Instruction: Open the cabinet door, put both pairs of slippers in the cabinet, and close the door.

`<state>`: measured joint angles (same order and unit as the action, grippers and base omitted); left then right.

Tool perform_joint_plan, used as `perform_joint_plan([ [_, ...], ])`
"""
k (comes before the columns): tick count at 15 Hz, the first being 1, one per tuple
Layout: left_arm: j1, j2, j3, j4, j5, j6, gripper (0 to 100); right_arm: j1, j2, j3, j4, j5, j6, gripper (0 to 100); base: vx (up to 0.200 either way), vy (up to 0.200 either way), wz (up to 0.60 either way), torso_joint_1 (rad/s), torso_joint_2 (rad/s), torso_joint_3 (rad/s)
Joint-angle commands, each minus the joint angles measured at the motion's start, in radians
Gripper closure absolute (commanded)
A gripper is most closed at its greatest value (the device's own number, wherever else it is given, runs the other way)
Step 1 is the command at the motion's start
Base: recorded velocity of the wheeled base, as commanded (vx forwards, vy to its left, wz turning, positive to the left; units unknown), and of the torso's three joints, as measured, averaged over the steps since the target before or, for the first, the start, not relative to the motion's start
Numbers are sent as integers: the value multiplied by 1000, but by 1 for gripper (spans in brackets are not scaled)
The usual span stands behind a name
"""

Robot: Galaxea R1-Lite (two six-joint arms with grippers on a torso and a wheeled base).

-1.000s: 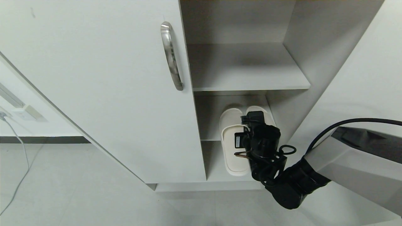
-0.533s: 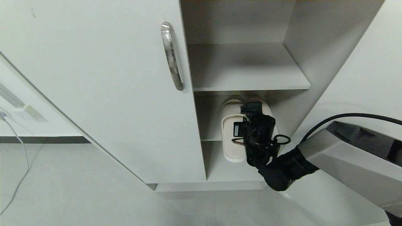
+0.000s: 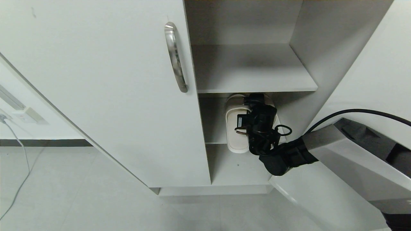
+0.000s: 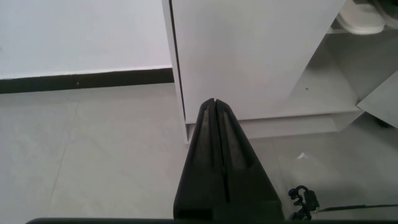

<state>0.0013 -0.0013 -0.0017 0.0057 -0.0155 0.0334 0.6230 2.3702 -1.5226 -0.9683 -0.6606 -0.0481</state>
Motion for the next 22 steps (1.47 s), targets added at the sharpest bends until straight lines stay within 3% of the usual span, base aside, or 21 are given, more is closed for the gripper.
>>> perform_joint_plan([
  [1,0,1,0,0,0,0,100,-16,30,-50,31,21,1,100,0,0,0,0,0,0],
  [6,0,1,0,0,0,0,100,-29,44,-120,88,44,-1,100,0,0,0,0,0,0],
  [19,0,1,0,0,0,0,100,-28,89,-146,97,44,-1,100,0,0,0,0,0,0],
  [20,0,1,0,0,0,0,100,-28,90,-146,97,44,-1,0,0,0,0,0,0,0],
  [22,0,1,0,0,0,0,100,-28,90,-137,95,42,-3,0,0,0,0,0,0,0],
])
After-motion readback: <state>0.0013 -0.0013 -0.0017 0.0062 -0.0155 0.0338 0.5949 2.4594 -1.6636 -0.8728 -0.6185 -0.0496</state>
